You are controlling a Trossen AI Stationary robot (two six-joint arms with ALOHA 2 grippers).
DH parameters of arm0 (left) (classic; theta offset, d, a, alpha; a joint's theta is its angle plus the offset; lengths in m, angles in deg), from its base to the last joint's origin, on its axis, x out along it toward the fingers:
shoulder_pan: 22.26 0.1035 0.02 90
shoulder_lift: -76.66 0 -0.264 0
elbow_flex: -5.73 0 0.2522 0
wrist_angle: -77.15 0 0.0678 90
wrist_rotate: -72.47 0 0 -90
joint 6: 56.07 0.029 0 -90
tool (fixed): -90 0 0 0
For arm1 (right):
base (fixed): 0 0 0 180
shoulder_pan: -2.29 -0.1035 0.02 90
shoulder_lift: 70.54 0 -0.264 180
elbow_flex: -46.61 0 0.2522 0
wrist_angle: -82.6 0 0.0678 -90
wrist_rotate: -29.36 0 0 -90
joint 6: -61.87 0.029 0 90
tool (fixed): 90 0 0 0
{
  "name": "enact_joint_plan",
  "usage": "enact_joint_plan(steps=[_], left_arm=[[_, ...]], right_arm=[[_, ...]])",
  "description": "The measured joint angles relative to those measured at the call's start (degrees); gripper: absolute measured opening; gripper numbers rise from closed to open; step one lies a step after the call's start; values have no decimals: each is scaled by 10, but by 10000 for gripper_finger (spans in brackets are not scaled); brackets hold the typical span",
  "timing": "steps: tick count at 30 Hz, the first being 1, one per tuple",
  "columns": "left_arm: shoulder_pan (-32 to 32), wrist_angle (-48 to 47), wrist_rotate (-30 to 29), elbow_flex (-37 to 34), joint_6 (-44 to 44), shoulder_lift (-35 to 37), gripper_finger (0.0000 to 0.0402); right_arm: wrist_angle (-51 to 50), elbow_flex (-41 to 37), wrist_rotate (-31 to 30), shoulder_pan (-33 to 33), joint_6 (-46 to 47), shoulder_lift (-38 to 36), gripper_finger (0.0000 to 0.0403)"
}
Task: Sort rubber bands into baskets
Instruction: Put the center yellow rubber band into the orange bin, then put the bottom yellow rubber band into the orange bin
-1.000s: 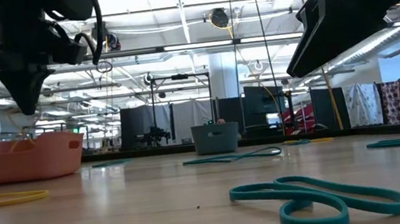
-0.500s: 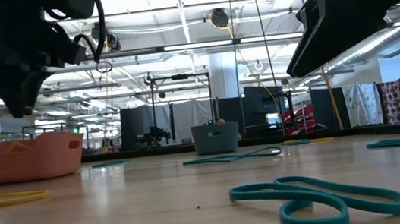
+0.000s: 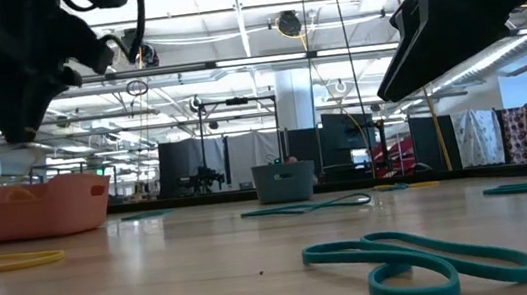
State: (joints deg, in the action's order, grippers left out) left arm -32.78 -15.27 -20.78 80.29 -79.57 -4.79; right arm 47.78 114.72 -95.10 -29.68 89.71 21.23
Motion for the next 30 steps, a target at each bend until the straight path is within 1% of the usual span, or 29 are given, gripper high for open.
enact_joint_plan(steps=[4,11,14,15,17,22,23,26,30], left_arm=[[0,0,-23,5,-11,0,123],[0,-13,-43,5,-8,0,123],[0,5,-43,5,0,0,123],[0,21,-40,5,-2,0,123],[-3,77,-11,5,-1,0,123],[-40,254,102,5,31,0,123],[-51,284,110,5,40,0,123],[-90,343,110,5,50,-2,123],[-143,356,91,6,44,-24,123]], right_arm=[[0,0,0,0,0,0,151],[0,0,0,0,0,0,151],[0,0,0,0,-2,0,151],[-1,0,0,0,-4,0,151],[-3,0,0,0,-4,0,151],[-4,0,11,-4,9,0,151],[-3,0,16,-4,9,0,151],[-2,0,16,-5,13,0,151],[-2,0,16,-4,15,0,151]])
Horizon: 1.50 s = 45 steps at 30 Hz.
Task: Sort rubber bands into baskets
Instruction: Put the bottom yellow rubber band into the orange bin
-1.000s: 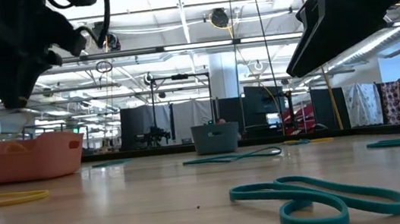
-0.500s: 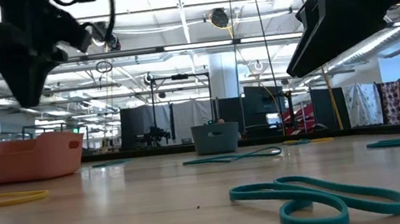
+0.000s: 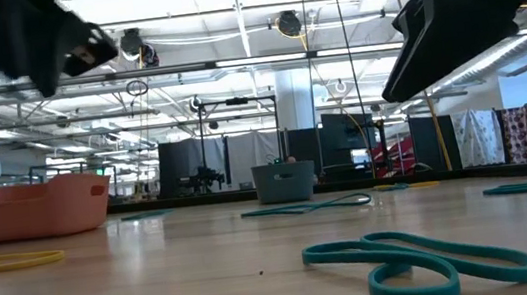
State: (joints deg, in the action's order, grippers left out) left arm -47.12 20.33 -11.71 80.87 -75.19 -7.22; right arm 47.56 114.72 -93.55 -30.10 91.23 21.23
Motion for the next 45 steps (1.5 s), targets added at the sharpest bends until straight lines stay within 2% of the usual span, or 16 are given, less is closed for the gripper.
enact_joint_plan(steps=[6,15,29,36,42,45], left_arm=[[-63,12,-57,0,-14,-67,123],[-87,15,-61,0,-14,-173,123],[-81,26,-86,0,-13,-186,123],[-81,39,-63,-1,-13,-189,123],[-81,39,-51,-4,-2,-220,122],[-80,38,-45,-3,5,-222,104]], right_arm=[[1,0,0,0,0,0,151],[3,0,-2,0,0,0,151],[5,0,-3,0,0,0,151],[5,0,-2,0,-1,0,151],[4,0,-2,0,0,0,151],[4,0,-3,0,-1,0,151]])
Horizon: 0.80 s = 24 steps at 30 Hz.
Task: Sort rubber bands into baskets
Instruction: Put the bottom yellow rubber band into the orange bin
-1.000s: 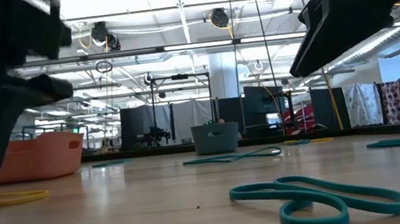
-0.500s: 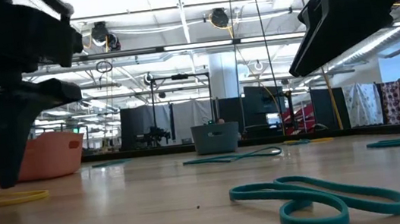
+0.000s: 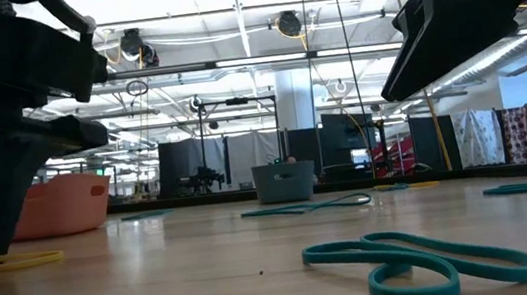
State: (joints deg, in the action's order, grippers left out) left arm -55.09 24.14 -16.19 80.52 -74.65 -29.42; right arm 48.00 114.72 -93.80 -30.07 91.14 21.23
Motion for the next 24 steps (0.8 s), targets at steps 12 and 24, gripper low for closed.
enact_joint_plan(steps=[12,24], left_arm=[[7,-143,-115,76,28,82,4],[21,-360,-283,123,-72,257,3]], right_arm=[[0,0,0,0,-1,0,151],[-1,0,1,0,-1,0,151]])
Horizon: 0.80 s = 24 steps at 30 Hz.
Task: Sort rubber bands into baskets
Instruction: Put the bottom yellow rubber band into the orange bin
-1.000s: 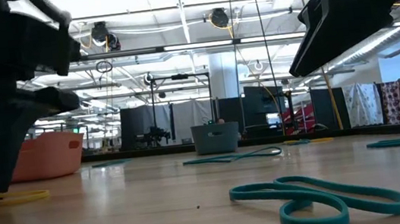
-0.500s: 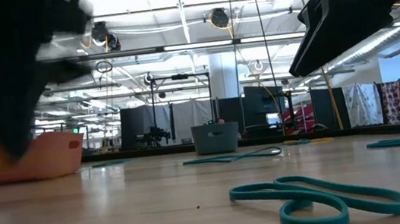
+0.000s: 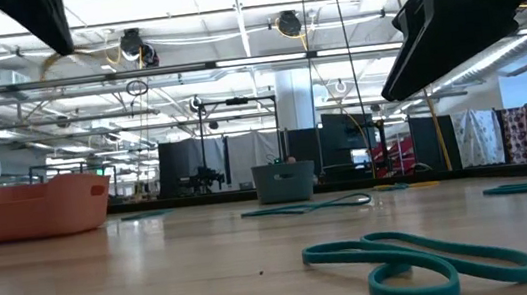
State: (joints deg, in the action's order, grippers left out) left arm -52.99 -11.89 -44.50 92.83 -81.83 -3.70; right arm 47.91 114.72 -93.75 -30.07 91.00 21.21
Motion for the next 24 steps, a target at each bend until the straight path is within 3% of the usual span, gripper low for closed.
enact_joint_plan(steps=[8,16,24], left_arm=[[4,-37,-2,-61,-40,61,2],[6,-35,0,-142,-40,70,2],[32,-44,51,-215,-85,70,2]], right_arm=[[0,0,1,0,0,0,151],[0,0,1,0,0,0,151],[1,0,1,0,0,0,151]])
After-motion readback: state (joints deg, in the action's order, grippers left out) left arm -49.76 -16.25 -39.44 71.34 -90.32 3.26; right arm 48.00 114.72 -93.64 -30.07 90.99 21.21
